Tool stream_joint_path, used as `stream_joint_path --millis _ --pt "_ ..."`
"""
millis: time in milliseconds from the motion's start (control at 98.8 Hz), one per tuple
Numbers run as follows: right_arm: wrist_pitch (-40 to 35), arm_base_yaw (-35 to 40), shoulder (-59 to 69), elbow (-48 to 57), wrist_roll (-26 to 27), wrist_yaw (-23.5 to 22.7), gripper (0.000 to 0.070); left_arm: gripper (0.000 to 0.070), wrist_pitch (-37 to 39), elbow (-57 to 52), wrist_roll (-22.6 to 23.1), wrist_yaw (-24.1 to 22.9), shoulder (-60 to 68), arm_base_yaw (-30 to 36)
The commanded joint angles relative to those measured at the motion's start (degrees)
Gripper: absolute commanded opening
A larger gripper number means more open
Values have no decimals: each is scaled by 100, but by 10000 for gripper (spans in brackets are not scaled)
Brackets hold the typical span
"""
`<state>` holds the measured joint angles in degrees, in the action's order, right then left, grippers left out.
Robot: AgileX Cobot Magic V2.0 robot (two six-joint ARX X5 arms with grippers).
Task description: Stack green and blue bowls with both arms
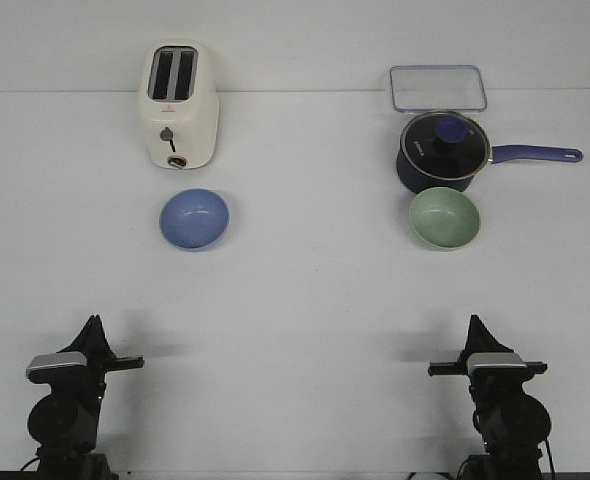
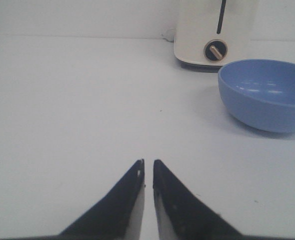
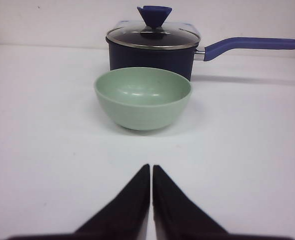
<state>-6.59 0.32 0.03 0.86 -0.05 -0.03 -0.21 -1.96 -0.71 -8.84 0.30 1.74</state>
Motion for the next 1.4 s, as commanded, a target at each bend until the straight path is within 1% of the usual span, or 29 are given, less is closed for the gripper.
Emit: stream_joint_path --millis 0,819,850,900,991,1062,1163,1234,1295,1386 --pt "74 0 2 -13 -42 2 11 15 70 116 70 9 -11 -7" --pt "79 0 4 -13 -15 0 10 15 70 116 70 9 -11 -7" --pt "70 0 2 -13 109 -26 11 15 70 116 70 9 -11 -7" --pt "42 4 2 -13 468 -116 9 15 70 116 70 9 -11 -7" --pt "39 4 2 -13 1290 -157 9 15 70 116 70 9 -11 -7" --pt "31 4 2 -13 1803 -160 9 15 70 116 70 9 -11 -7" --pt "208 4 4 15 2317 -181 7 15 70 116 70 9 -11 -7" --pt "195 7 7 267 2747 -210 2 15 70 116 70 9 -11 -7" --pt "125 7 118 638 2922 -136 1 15 70 116 70 9 -11 -7" --pt "13 4 654 1373 2868 -7 2 15 70 116 70 9 -11 -7"
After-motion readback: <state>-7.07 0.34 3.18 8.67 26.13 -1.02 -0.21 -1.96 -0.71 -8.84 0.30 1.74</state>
